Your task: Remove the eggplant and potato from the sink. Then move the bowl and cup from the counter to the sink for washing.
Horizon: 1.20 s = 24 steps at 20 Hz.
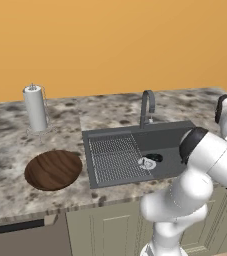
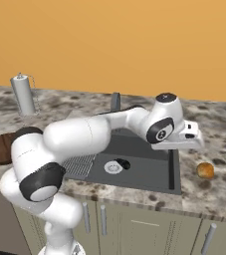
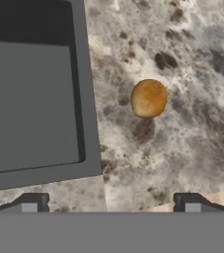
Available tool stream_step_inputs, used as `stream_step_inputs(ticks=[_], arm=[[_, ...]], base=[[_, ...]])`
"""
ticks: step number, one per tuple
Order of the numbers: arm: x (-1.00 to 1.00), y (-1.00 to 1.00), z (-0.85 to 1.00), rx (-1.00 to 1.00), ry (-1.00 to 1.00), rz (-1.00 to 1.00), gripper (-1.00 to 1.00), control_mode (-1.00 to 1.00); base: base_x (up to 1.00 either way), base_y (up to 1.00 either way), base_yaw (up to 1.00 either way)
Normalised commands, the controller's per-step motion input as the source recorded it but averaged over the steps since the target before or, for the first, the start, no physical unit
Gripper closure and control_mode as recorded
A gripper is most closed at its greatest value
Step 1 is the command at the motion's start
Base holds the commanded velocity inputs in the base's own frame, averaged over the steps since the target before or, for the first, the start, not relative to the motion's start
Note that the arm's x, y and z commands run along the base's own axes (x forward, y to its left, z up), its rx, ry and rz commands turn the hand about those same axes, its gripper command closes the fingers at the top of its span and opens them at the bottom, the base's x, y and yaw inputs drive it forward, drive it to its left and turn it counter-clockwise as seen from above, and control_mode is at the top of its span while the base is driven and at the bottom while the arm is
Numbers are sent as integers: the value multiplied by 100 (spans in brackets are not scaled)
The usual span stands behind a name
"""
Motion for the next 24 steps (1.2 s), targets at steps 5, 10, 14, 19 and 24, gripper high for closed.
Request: stream_step_inputs(ticks=[5, 10, 14, 19, 24], arm=[[-1, 12, 13, 17, 0, 3, -100, -100], [0, 23, 1, 12, 0, 4, -100, -100], [0, 31, 0, 6, -1, 10, -100, -100], [0, 33, 0, 3, -3, 11, -100, -100], [3, 29, -5, 0, -1, 10, -100, -100]], base=[[0, 0, 0], [0, 0, 0], [0, 0, 0], [0, 0, 0], [0, 0, 0]])
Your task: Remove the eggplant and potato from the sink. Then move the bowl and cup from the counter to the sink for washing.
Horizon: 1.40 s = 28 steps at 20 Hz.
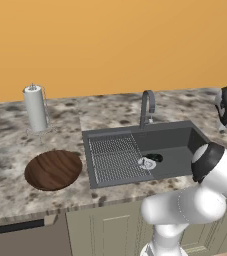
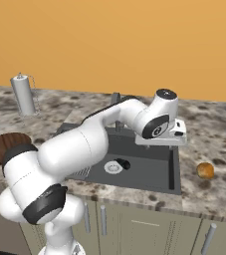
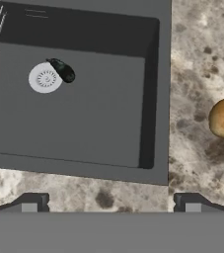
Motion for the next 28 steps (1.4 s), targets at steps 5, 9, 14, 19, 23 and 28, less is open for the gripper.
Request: stream_step_inputs(ticks=[5, 9, 14, 19, 23, 28], arm=[[6, 27, -12, 0, -2, 7, -100, -100], [11, 23, -13, 4, -8, 4, -100, -100], [15, 22, -8, 6, -9, 3, -100, -100], [19, 24, -11, 5, -7, 4, -100, -100], [21, 25, -10, 0, -2, 4, -100, -100], [24, 20, -11, 0, 0, 5, -100, -100]], base=[[0, 0, 0], [0, 0, 0], [0, 0, 0], [0, 0, 0], [0, 0, 0], [0, 0, 0]])
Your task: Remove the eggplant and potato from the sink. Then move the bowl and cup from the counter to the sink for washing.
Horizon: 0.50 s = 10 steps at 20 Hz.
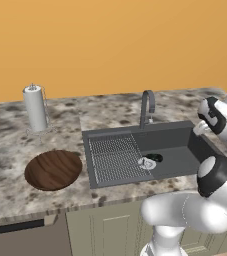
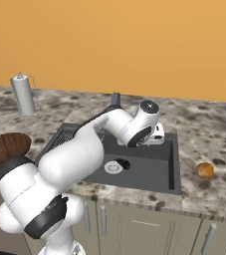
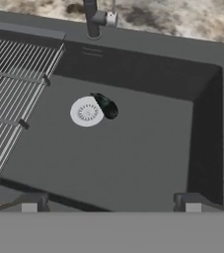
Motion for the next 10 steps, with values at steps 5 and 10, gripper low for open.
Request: stream_step_inputs(ticks=[5, 10], arm=[[26, 13, -14, 0, 0, 6, -100, -100], [18, 4, -18, 1, 0, 7, -100, -100]], base=[[0, 0, 0], [0, 0, 0]])
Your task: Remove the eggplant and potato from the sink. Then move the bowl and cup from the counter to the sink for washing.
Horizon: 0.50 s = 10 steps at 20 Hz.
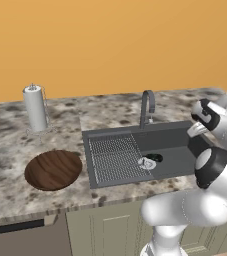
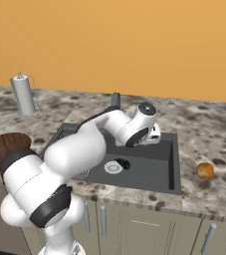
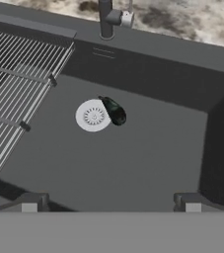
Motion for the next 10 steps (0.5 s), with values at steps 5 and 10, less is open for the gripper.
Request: stream_step_inputs(ticks=[5, 10], arm=[[13, 6, -19, 0, 0, 8, -100, -100], [11, 14, -16, 0, 0, 8, -100, -100]], base=[[0, 0, 0], [0, 0, 0]])
